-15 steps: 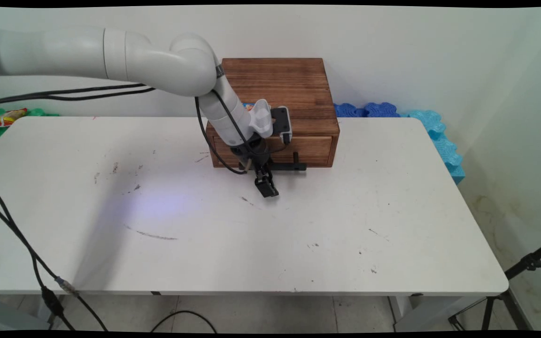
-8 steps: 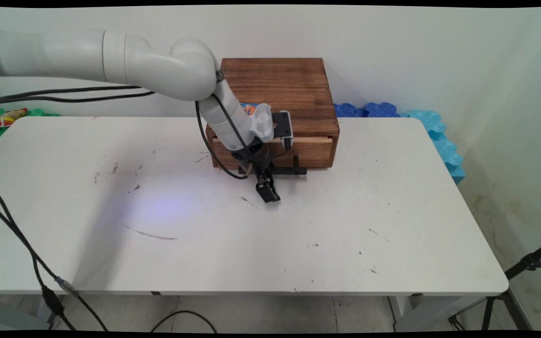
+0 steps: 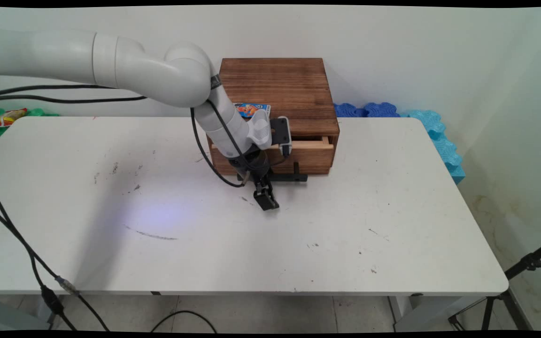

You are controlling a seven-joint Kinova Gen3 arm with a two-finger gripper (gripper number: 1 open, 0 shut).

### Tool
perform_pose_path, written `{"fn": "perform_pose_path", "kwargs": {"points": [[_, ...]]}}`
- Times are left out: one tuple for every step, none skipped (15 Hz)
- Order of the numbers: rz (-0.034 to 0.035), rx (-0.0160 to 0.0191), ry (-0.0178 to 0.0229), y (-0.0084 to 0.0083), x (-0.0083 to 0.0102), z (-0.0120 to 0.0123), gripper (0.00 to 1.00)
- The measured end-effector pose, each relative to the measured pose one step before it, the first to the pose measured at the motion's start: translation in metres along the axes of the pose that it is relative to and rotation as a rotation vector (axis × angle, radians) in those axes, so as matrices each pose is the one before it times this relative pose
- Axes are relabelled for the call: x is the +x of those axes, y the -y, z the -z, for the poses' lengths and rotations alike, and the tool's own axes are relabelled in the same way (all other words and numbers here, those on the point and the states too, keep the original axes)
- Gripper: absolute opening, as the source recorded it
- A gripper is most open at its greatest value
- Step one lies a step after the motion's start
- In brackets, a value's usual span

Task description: Open the drawer

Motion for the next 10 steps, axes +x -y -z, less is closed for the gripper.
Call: {"fn": "perform_pose_path", "kwargs": {"points": [[0.00054,-0.00095,-0.00051,-0.00323,-0.00075,0.00107,1.00],[0.00044,-0.00106,-0.00045,-0.00379,-0.00086,0.00123,1.00],[0.00052,-0.00135,-0.00037,-0.00397,-0.00101,0.00129,1.00],[0.00046,-0.00094,-0.00015,-0.00349,-0.00084,0.00114,1.00],[0.00076,-0.00155,-0.00025,-0.00406,-0.00093,0.00125,1.00],[0.00056,-0.00130,-0.00052,-0.00401,-0.00076,0.00128,1.00],[0.00095,-0.00130,-0.00043,-0.00371,-0.00071,0.00110,1.00],[0.00152,-0.00168,-0.00048,-0.00435,-0.00085,0.00131,1.00],[0.00147,-0.00186,-0.00069,-0.00444,-0.00062,0.00129,1.00],[0.00095,-0.00177,-0.00102,-0.00399,-0.00051,0.00107,1.00]]}}
